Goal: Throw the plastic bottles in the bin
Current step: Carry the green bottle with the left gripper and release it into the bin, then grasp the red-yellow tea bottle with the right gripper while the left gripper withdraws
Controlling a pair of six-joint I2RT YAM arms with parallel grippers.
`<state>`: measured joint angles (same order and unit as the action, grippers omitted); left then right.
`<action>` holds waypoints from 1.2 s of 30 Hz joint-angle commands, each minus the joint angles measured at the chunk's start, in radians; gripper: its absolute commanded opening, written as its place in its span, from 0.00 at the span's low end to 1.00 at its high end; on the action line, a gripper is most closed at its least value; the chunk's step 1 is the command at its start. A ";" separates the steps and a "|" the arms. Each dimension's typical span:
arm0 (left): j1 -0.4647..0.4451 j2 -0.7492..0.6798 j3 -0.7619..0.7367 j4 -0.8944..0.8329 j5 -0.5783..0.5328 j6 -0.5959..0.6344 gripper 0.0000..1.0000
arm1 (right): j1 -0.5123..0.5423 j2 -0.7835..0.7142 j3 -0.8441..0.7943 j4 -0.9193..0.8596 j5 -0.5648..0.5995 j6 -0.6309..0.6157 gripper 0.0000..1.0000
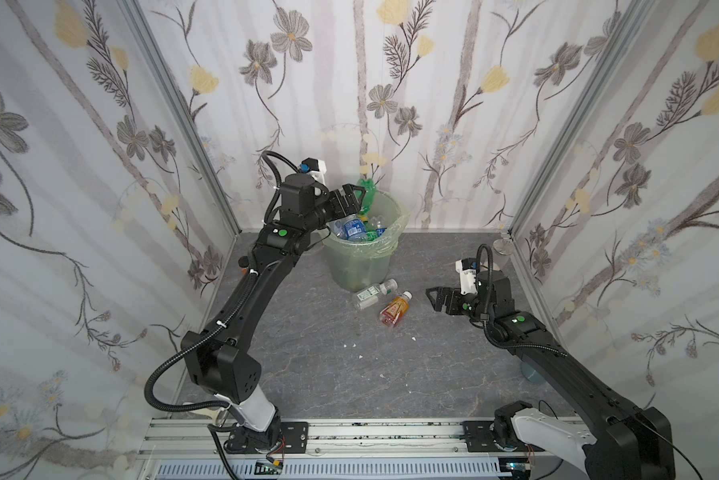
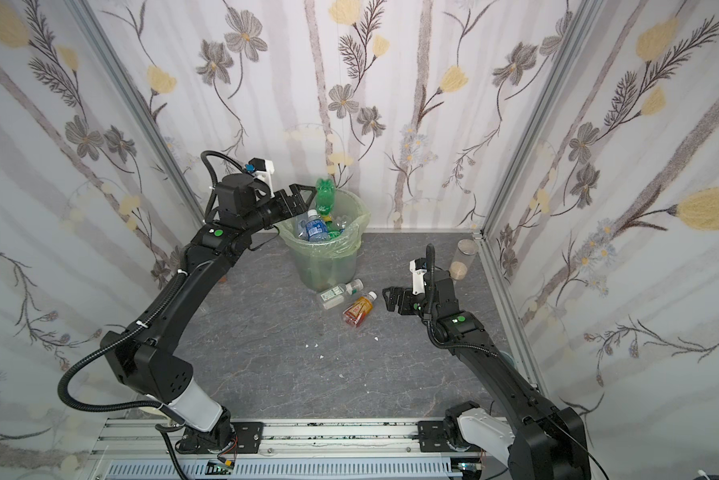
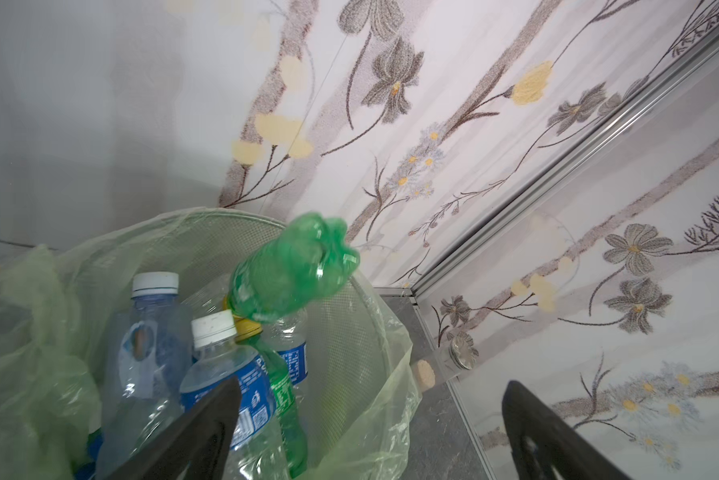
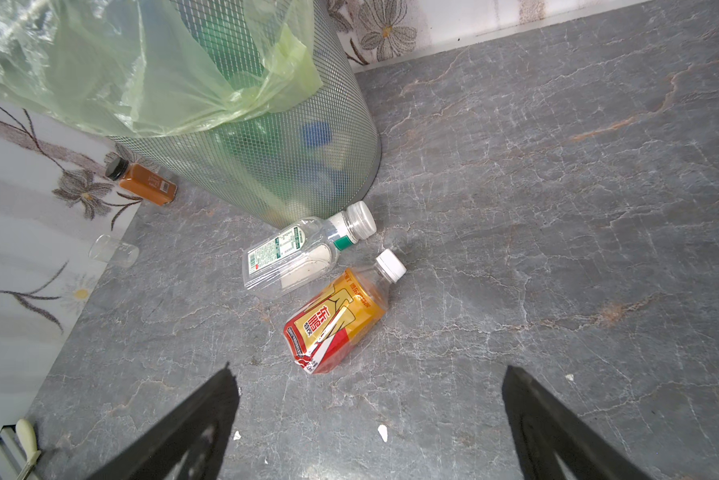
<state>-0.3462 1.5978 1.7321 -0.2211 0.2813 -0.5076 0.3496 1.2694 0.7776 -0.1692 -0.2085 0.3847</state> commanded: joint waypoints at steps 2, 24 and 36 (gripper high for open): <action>0.013 -0.130 -0.122 0.008 -0.099 0.067 1.00 | 0.010 0.059 0.015 0.040 -0.027 0.031 0.99; 0.062 -0.757 -0.817 -0.113 -0.267 0.140 1.00 | 0.213 0.528 0.146 0.185 0.032 0.211 0.92; 0.062 -0.863 -0.936 -0.151 -0.260 0.125 1.00 | 0.217 0.675 0.237 0.149 0.100 0.177 0.84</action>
<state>-0.2859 0.7441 0.8146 -0.3710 0.0269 -0.3702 0.5667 1.9293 1.0039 -0.0292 -0.1513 0.5819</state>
